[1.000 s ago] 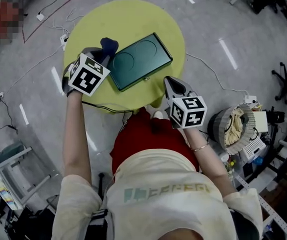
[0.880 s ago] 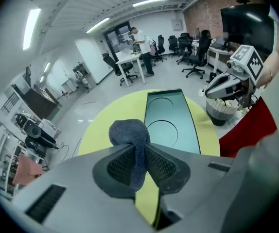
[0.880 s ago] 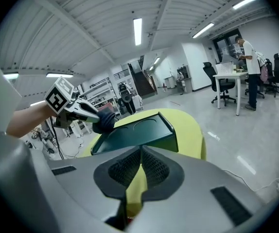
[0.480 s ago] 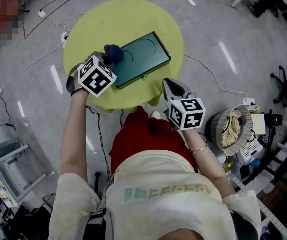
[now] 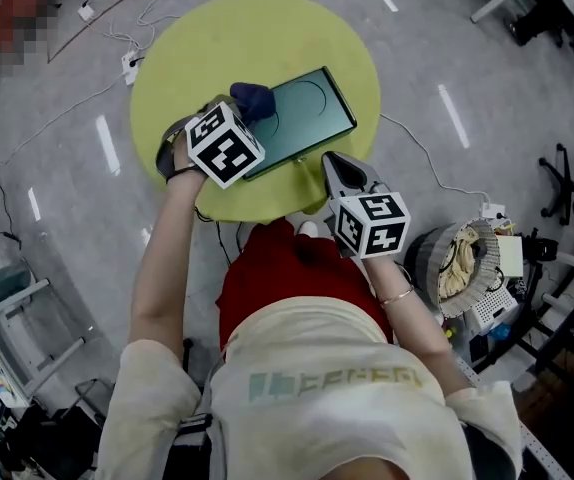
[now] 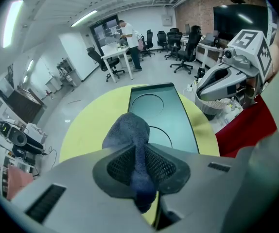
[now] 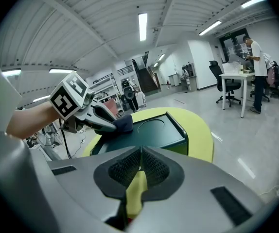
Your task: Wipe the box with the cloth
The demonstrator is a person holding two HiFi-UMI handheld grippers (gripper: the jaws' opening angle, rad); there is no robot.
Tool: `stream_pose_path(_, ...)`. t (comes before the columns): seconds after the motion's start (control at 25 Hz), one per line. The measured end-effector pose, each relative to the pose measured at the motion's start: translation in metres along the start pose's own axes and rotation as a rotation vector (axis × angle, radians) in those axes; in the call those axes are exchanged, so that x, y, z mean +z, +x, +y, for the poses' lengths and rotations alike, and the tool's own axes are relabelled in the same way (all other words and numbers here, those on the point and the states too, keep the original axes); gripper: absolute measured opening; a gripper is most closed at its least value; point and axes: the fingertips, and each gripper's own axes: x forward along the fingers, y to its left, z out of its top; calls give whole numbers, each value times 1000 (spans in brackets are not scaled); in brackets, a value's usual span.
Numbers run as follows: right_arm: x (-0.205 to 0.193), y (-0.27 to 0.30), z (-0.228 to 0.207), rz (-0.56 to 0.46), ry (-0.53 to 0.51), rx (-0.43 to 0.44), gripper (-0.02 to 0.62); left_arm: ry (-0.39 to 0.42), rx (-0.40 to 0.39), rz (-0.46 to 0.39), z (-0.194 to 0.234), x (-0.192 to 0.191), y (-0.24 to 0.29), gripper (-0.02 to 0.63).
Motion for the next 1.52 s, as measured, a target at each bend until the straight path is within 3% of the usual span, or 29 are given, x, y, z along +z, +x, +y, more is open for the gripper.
stream_pose_path(0.16,8,5,-5,-9,21,-40,38,33,-47,-31,4,19,9,69)
stream_pose_path(0.64,6,-23,-49,-45,142,-215,38,232,-182,-72,-21,100,43,69)
stream_pose_path(0.96,3,-41,-70,-63,204,-302,38,310,-221,-110,-29,138,55,69)
stream_pose_path(1.12,-4,-49,-69,-67,203,-317,38,319,-229,-177,-35,149,51,69)
stream_pose_path(1.24,-6,-52,-65,-59,189,-308,38,306,-221,-303,-36,166,32,69)
stream_pose_path(1.36,-7,-50,-59,-47,167,-279,38,269,-178,-400,-31,178,9,69)
stream_pose_path(1.52,-6,-38,-45,-33,115,-201,38,172,-100,-435,-20,163,-18,69)
